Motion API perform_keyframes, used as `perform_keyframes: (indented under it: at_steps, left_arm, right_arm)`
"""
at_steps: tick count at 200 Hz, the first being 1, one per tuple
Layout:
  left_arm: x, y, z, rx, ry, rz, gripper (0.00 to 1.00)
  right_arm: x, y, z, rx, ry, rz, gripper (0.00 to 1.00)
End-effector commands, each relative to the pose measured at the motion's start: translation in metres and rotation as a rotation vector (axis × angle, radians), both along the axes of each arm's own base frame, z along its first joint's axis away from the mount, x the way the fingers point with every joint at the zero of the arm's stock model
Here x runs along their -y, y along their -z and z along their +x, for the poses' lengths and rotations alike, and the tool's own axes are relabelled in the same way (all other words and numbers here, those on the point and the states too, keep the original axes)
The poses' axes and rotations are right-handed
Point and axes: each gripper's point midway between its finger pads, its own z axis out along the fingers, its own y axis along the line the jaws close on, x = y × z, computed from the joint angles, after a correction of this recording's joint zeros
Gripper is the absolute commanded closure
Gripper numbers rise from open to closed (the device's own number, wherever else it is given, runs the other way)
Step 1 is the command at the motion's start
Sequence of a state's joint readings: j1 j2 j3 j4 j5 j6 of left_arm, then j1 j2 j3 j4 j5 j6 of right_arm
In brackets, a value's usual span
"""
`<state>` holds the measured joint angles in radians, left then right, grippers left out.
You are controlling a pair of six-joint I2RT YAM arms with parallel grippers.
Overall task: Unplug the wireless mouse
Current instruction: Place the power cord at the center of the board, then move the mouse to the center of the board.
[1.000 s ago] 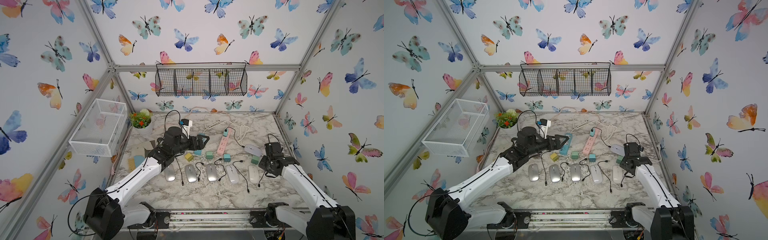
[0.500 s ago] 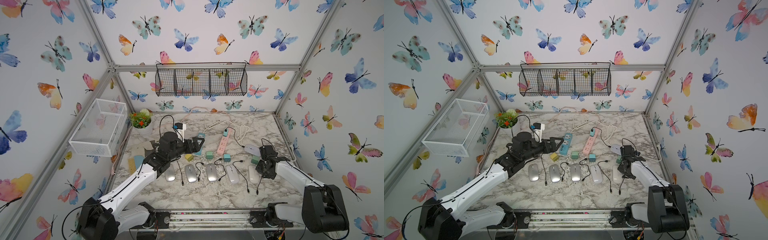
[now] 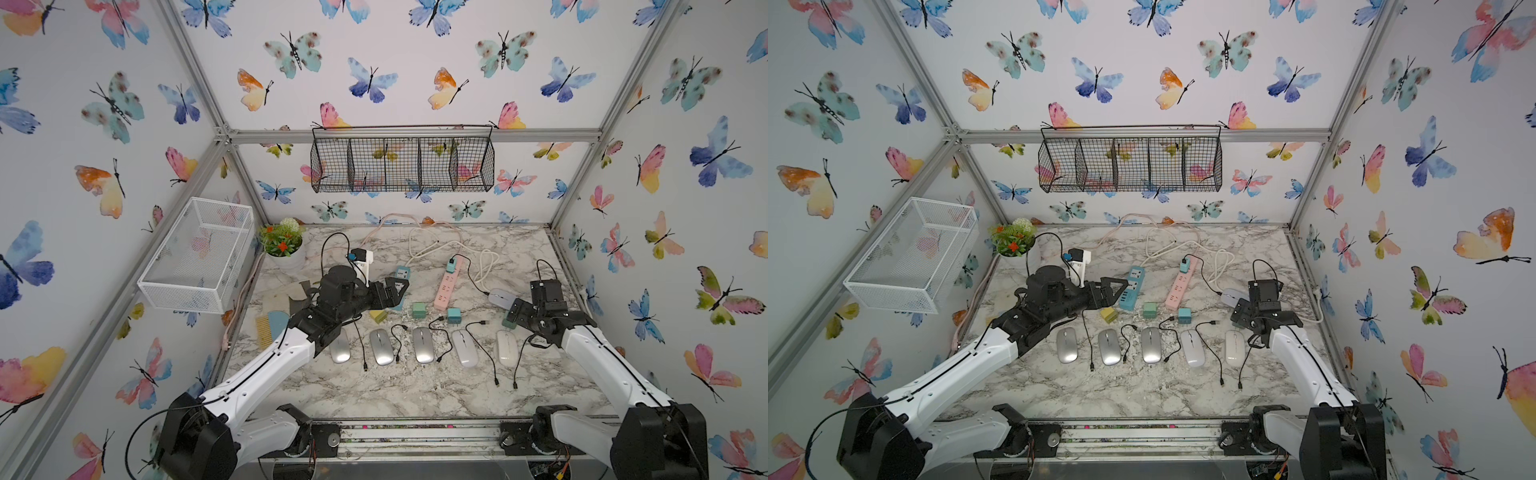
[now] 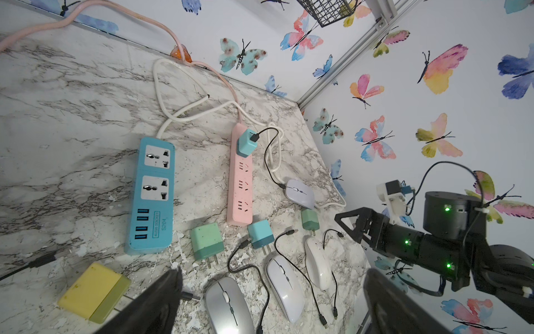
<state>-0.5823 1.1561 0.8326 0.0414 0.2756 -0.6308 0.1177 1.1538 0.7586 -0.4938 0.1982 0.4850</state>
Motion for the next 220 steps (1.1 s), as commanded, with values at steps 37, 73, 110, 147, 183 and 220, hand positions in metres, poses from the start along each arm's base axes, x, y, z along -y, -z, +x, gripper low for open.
perform_keyframes:
  at_steps: [37, 73, 110, 147, 183, 220]
  left_arm:
    - [0.022, -0.015, -0.007, 0.043, 0.169, 0.01, 0.02]
    - [0.018, -0.013, -0.005, 0.033, 0.162, 0.036, 0.02]
    - [0.007, -0.008, -0.002, -0.04, 0.177, -0.063, 0.02]
    - [-0.004, -0.011, 0.0, -0.063, 0.173, -0.07, 0.02]
    - [-0.008, -0.008, -0.002, -0.082, 0.178, -0.036, 0.02]
    - [-0.013, -0.009, -0.002, -0.081, 0.153, -0.034, 0.02]
  right_arm:
    - [-0.039, -0.007, 0.032, -0.121, -0.325, 0.028, 0.02]
    - [-0.037, -0.004, 0.044, -0.193, -0.348, -0.006, 0.02]
    - [-0.042, 0.016, 0.044, -0.303, -0.443, -0.017, 0.02]
    - [-0.031, 0.042, 0.045, -0.426, -0.493, -0.098, 0.02]
    - [-0.03, 0.054, 0.054, -0.453, -0.562, -0.136, 0.02]
    - [-0.022, 0.065, 0.066, -0.465, -0.586, -0.208, 0.02]
